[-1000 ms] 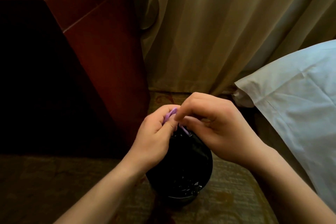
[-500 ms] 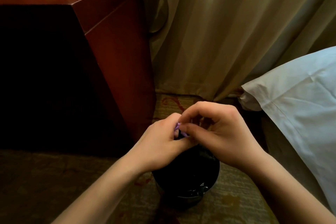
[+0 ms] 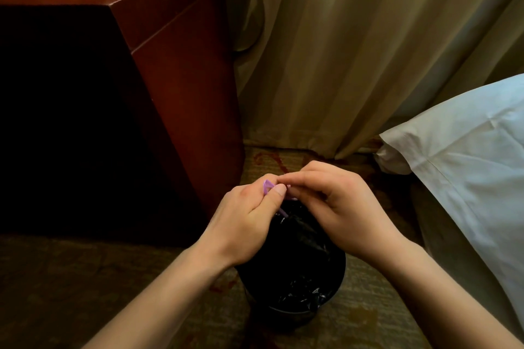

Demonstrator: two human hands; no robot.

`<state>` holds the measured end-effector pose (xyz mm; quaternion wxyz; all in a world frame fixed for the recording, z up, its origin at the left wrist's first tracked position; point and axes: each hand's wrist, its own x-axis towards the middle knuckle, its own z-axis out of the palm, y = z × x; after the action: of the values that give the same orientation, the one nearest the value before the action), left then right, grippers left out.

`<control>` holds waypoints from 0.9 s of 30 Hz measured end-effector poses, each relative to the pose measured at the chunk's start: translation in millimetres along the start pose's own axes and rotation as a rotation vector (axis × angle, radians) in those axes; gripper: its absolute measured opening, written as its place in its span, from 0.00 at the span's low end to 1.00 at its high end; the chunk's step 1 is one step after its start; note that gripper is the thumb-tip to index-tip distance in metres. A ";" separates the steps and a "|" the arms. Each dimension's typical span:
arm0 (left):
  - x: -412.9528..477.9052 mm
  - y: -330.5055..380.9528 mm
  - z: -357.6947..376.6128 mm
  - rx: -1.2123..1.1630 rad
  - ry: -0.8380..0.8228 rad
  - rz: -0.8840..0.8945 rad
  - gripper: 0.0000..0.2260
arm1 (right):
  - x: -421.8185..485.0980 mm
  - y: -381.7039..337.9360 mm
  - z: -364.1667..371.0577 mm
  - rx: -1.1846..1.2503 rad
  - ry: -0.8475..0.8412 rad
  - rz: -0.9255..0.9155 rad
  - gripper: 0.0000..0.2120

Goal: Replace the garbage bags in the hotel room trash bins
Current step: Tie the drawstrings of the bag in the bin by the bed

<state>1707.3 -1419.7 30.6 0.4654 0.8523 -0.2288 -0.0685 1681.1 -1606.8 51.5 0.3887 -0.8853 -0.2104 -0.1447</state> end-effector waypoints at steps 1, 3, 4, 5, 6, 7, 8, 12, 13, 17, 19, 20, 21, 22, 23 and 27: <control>-0.8 -1.2 -0.3 0.009 0.018 0.009 0.19 | -0.5 0.0 2.3 0.005 0.010 0.006 0.12; -0.5 0.2 -1.3 -0.029 0.037 0.024 0.18 | -0.4 -0.6 6.1 0.030 0.044 0.030 0.10; 0.2 2.4 -1.3 -0.090 0.027 0.026 0.17 | 0.4 -1.1 7.1 0.046 0.056 0.050 0.10; 1.0 4.6 -1.1 -0.165 0.004 0.025 0.17 | 1.1 -1.3 7.5 0.061 0.066 0.072 0.09; 2.1 6.4 -1.3 -0.241 -0.023 0.021 0.17 | 2.0 -0.9 7.7 0.070 0.075 0.091 0.08; 3.1 8.3 -1.5 -0.320 -0.046 0.006 0.17 | 2.4 -0.3 8.1 0.072 0.088 0.108 0.06; 4.0 9.9 -1.5 -0.390 -0.050 -0.020 0.16 | 2.3 0.1 8.5 0.071 0.102 0.125 0.05; 8.3 15.3 -5.2 -0.633 0.059 -0.183 0.13 | 0.2 -0.4 10.9 0.096 0.173 0.142 0.04; 8.9 14.6 -7.2 -0.672 0.080 -0.213 0.13 | -0.5 -1.1 11.2 0.109 0.185 0.129 0.04; 8.4 15.8 -15.7 -0.664 0.125 -0.244 0.10 | -1.2 -3.6 10.9 0.122 0.173 0.029 0.04; 7.9 17.2 -18.2 -0.605 0.148 -0.236 0.08 | -1.7 -1.4 11.2 0.070 0.153 -0.044 0.04; 7.6 17.1 -19.8 -0.579 0.153 -0.228 0.07 | -2.2 0.6 11.7 0.029 0.133 -0.074 0.04; 7.7 16.3 -21.1 -0.566 0.149 -0.220 0.06 | -2.8 2.8 12.4 -0.016 0.108 -0.096 0.04; 7.5 16.2 -22.6 -0.558 0.136 -0.211 0.05 | -3.5 5.3 13.1 -0.057 0.078 -0.107 0.04; 7.5 15.3 -23.9 -0.531 0.122 -0.197 0.05 | -4.1 7.6 13.5 -0.080 0.050 -0.104 0.04; 7.7 9.0 -19.9 -0.189 0.147 0.001 0.05 | -2.6 15.1 8.0 0.045 0.082 0.015 0.04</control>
<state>1717.7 -1412.2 49.9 0.5593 0.8072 -0.1869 -0.0268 1686.9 -1610.7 35.7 0.4179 -0.8712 -0.1907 -0.1731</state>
